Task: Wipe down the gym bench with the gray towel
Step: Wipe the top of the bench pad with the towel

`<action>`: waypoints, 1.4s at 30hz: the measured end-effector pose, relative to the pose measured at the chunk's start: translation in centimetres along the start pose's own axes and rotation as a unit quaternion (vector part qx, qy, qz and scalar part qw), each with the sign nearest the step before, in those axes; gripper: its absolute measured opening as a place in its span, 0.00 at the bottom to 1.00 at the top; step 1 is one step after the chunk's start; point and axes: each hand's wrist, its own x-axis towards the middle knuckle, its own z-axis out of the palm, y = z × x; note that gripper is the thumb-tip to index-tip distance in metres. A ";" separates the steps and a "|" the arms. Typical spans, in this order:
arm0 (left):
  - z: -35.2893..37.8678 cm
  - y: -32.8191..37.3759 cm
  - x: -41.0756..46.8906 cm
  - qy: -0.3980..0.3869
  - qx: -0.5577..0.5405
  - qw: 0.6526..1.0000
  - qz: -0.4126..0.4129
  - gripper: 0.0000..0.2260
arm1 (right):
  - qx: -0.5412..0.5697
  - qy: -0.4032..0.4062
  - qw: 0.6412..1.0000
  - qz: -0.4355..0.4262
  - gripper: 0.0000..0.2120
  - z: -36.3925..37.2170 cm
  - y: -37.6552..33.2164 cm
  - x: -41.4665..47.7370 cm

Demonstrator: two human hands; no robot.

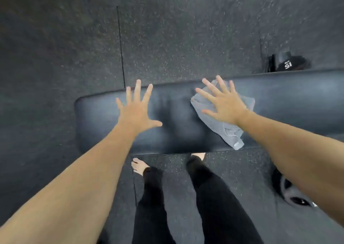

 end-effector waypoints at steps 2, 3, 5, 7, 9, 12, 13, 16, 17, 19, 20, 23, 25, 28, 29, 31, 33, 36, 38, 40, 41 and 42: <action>3.7 0.6 3.3 -0.053 -0.013 0.998 0.017 0.63 | -0.015 -0.033 0.999 -0.012 0.36 4.1 1.6 0.9; 6.1 0.6 4.8 -0.085 -0.010 0.996 0.016 0.66 | -0.019 -0.037 0.999 -0.012 0.36 6.8 2.2 0.9; 10.2 0.9 6.5 -0.127 0.002 0.992 0.021 0.70 | -0.007 -0.002 1.000 0.009 0.34 11.1 2.2 0.8; 13.4 0.5 7.6 -0.106 0.007 0.994 0.022 0.74 | 0.003 0.057 0.998 0.024 0.32 13.3 2.1 1.2; 14.9 0.3 8.2 -0.063 -0.001 0.997 0.036 0.74 | 0.017 0.094 0.995 0.032 0.30 13.5 1.2 2.0; 14.9 0.2 8.1 -0.053 -0.026 0.997 0.042 0.75 | 0.039 0.121 0.990 0.066 0.28 12.7 -2.6 5.3; 15.1 0.1 8.1 -0.052 -0.022 0.997 0.043 0.75 | 0.048 0.133 0.986 0.085 0.28 12.5 -4.6 6.9; 15.1 0.0 8.1 -0.047 -0.022 0.998 0.043 0.74 | 0.077 0.159 0.976 0.128 0.28 11.4 -10.0 11.6; 15.0 0.0 8.1 -0.045 -0.024 0.998 0.046 0.74 | 0.089 0.165 0.973 0.132 0.29 11.1 -10.9 12.3; 15.0 0.0 7.9 -0.046 -0.024 0.997 0.049 0.74 | 0.118 0.171 0.971 0.122 0.29 11.2 -10.6 11.8; 14.9 -0.1 7.8 -0.048 -0.026 0.997 0.050 0.75 | 0.125 0.176 0.970 0.109 0.29 11.6 -10.0 10.9; 14.9 -0.1 7.7 -0.045 -0.035 0.997 0.057 0.74 | 0.099 0.182 0.974 0.093 0.30 13.3 -9.1 6.7; 15.0 -0.6 7.5 -0.032 -0.038 0.996 0.071 0.73 | 0.091 0.169 0.974 0.120 0.30 14.4 -9.8 5.0; 15.1 -3.2 6.6 0.014 -0.048 0.994 0.100 0.73 | 0.097 0.150 0.969 0.173 0.31 14.2 -13.2 5.9; 15.1 -4.7 6.0 0.031 -0.054 0.994 0.094 0.73 | 0.101 0.145 0.968 0.180 0.31 13.9 -14.8 6.6; 15.1 -8.8 4.7 0.057 -0.075 0.995 0.042 0.72 | 0.102 0.132 0.970 0.176 0.32 13.7 -18.4 7.9; 15.2 -14.0 3.2 0.060 -0.077 0.995 -0.030 0.73 | 0.101 0.125 0.974 0.160 0.32 13.6 -22.0 9.3; 16.4 -21.9 1.1 0.019 -0.096 0.986 -0.135 0.73 | 0.095 0.116 0.982 0.116 0.32 13.5 -27.4 11.1; 17.7 -25.4 0.5 -0.023 -0.179 0.969 -0.170 0.73 | 0.084 0.118 0.986 0.087 0.33 13.8 -30.3 12.1; 19.1 -26.9 0.6 -0.024 -0.243 0.958 -0.152 0.72 | 0.076 0.122 0.986 0.081 0.32 13.7 -32.4 13.6; 19.5 -27.1 0.9 -0.015 -0.256 0.956 -0.142 0.72 | 0.072 0.126 0.986 0.080 0.32 13.5 -33.1 14.6; 19.7 -27.2 1.1 -0.010 -0.266 0.954 -0.136 0.72 | 0.066 0.131 0.986 0.076 0.32 13.1 -33.7 15.7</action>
